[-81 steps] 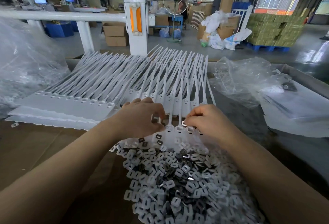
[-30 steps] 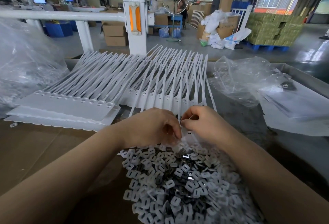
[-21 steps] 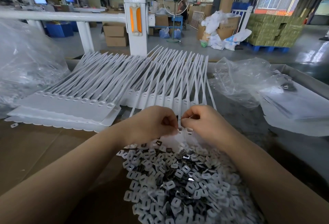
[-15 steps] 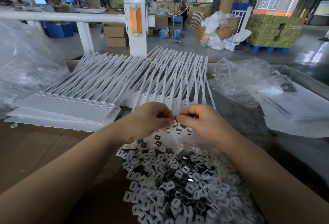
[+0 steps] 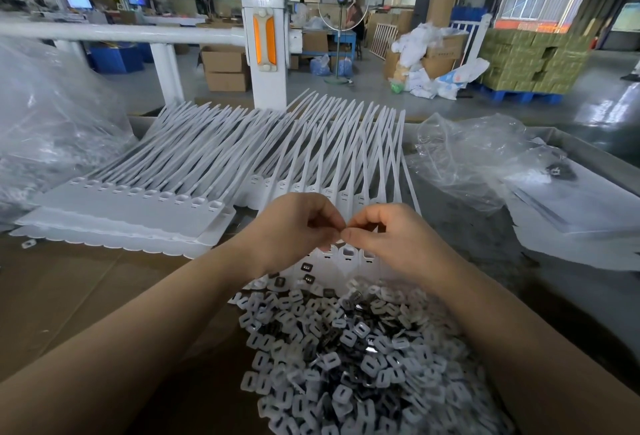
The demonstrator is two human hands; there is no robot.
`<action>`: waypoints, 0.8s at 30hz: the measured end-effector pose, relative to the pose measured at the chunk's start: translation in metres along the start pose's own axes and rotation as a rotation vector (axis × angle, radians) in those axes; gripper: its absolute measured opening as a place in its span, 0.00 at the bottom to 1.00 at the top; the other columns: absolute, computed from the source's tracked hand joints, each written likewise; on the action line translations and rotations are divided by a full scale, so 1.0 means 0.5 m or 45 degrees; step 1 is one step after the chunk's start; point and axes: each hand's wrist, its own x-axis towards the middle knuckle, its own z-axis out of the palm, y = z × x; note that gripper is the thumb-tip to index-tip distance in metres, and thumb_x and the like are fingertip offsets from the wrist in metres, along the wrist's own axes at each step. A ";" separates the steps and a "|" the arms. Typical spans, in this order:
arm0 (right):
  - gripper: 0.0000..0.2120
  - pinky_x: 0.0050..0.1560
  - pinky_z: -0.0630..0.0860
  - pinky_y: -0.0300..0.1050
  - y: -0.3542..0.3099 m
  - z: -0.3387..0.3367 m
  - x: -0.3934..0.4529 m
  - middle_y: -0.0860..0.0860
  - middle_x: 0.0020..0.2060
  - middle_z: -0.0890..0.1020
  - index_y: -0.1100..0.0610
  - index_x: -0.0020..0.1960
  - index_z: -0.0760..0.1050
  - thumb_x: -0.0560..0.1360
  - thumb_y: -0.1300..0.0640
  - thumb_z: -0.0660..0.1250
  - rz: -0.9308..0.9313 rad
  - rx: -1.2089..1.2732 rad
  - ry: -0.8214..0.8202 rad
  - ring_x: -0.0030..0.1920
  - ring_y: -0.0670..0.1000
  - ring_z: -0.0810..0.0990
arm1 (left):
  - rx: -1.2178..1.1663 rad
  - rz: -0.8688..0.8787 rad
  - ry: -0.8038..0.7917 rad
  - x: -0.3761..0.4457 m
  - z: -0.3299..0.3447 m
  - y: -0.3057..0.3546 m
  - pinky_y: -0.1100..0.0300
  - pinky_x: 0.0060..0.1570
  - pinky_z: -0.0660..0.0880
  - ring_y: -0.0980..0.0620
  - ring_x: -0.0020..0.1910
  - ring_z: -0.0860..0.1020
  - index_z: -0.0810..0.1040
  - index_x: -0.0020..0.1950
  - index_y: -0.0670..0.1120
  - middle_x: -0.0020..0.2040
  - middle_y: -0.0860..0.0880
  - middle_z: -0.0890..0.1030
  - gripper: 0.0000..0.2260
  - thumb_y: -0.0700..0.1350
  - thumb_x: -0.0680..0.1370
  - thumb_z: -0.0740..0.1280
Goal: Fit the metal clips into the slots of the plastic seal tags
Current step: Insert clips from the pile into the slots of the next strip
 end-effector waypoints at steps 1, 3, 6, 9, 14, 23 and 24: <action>0.03 0.35 0.68 0.32 -0.001 0.000 0.000 0.38 0.35 0.81 0.44 0.42 0.81 0.74 0.47 0.72 0.004 0.000 -0.009 0.33 0.33 0.77 | -0.001 0.004 0.000 0.000 0.001 0.000 0.70 0.40 0.77 0.57 0.37 0.82 0.81 0.45 0.49 0.38 0.51 0.85 0.05 0.39 0.76 0.71; 0.04 0.36 0.68 0.34 -0.004 0.000 0.000 0.37 0.34 0.81 0.45 0.41 0.81 0.74 0.47 0.72 0.020 0.000 -0.009 0.33 0.34 0.77 | 0.001 -0.002 0.004 0.001 0.003 -0.001 0.69 0.40 0.77 0.57 0.38 0.82 0.79 0.47 0.50 0.38 0.51 0.85 0.05 0.40 0.77 0.71; 0.05 0.41 0.73 0.40 -0.003 -0.001 0.000 0.43 0.35 0.83 0.47 0.40 0.82 0.73 0.48 0.74 0.093 -0.001 0.062 0.34 0.38 0.78 | 0.064 -0.025 0.044 0.004 0.008 -0.004 0.69 0.36 0.75 0.60 0.36 0.81 0.76 0.48 0.53 0.38 0.54 0.84 0.08 0.42 0.76 0.72; 0.06 0.56 0.77 0.53 -0.002 0.002 -0.003 0.46 0.35 0.84 0.48 0.38 0.81 0.72 0.48 0.74 0.188 -0.050 0.083 0.40 0.45 0.82 | 0.200 -0.015 0.067 0.005 0.008 -0.010 0.69 0.38 0.76 0.62 0.37 0.80 0.79 0.43 0.55 0.37 0.56 0.83 0.08 0.42 0.74 0.74; 0.09 0.63 0.72 0.59 -0.008 0.010 -0.004 0.45 0.36 0.85 0.46 0.35 0.79 0.72 0.45 0.73 0.229 -0.157 0.083 0.43 0.47 0.83 | 0.267 -0.025 0.014 0.002 0.007 -0.014 0.75 0.37 0.74 0.66 0.39 0.79 0.82 0.41 0.56 0.36 0.60 0.83 0.08 0.43 0.73 0.75; 0.09 0.65 0.70 0.61 -0.009 0.005 -0.005 0.45 0.36 0.85 0.46 0.35 0.80 0.72 0.46 0.74 0.293 -0.059 0.043 0.46 0.49 0.82 | 0.290 0.017 0.014 0.004 0.007 -0.020 0.74 0.40 0.75 0.66 0.40 0.79 0.83 0.42 0.55 0.38 0.59 0.83 0.07 0.43 0.73 0.75; 0.09 0.65 0.70 0.61 -0.010 0.006 -0.005 0.45 0.36 0.85 0.46 0.36 0.80 0.72 0.46 0.74 0.293 -0.055 0.047 0.46 0.49 0.82 | 0.294 0.023 0.012 0.004 0.007 -0.020 0.73 0.40 0.75 0.65 0.40 0.79 0.83 0.42 0.55 0.38 0.59 0.83 0.07 0.43 0.73 0.75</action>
